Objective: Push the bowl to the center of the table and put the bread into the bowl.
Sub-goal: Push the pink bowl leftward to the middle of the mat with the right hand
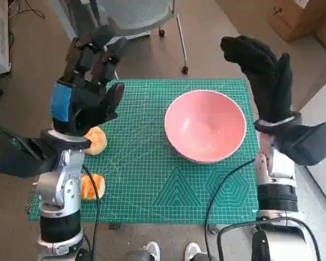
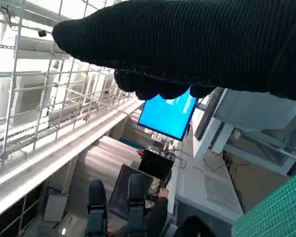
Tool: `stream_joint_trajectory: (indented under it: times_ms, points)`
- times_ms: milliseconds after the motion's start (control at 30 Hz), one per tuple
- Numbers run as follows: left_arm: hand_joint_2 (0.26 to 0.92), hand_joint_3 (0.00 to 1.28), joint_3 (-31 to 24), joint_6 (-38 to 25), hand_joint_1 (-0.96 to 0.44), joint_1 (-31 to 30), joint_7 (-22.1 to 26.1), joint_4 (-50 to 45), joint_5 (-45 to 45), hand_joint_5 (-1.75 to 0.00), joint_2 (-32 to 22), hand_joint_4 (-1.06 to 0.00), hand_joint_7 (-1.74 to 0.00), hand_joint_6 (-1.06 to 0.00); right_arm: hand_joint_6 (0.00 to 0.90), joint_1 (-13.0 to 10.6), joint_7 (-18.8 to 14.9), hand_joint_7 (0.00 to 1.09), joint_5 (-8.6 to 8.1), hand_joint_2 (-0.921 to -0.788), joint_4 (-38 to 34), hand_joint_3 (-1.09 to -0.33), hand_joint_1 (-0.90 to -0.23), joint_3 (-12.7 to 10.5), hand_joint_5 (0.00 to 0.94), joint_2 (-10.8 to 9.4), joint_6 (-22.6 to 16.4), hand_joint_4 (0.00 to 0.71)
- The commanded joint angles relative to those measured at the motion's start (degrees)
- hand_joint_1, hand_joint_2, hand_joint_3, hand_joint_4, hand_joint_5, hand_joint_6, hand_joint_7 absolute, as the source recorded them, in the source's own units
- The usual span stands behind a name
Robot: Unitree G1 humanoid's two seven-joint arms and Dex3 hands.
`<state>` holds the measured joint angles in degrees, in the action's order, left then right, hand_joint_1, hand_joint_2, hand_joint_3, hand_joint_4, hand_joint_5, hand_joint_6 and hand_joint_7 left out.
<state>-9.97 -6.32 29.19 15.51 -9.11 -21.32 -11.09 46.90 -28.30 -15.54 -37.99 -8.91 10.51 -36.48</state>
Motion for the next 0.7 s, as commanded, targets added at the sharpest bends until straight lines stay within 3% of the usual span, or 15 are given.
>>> stream_joint_trajectory:
  times_ms: [33, 700]
  points:
    - [0.731, 0.6, -0.1, 0.3, -0.35, 0.0, 0.2, 0.3, -0.4, -0.48, 0.0, 0.0, -0.83, 0.0, 0.394, -1.0, -0.4, 0.0, -0.07, -0.921, -0.4, -0.475, -0.605, -0.1, 0.0, -0.1, 0.7, 0.243]
    - [0.73, 0.6, -0.1, 0.3, -0.33, 0.0, 0.3, 0.6, -0.5, -0.47, 0.3, 0.0, -0.86, 0.0, 0.397, -1.3, -0.2, 0.0, 0.45, -0.921, -0.9, -0.473, -0.596, -0.3, 0.0, 0.7, -0.1, 0.241]
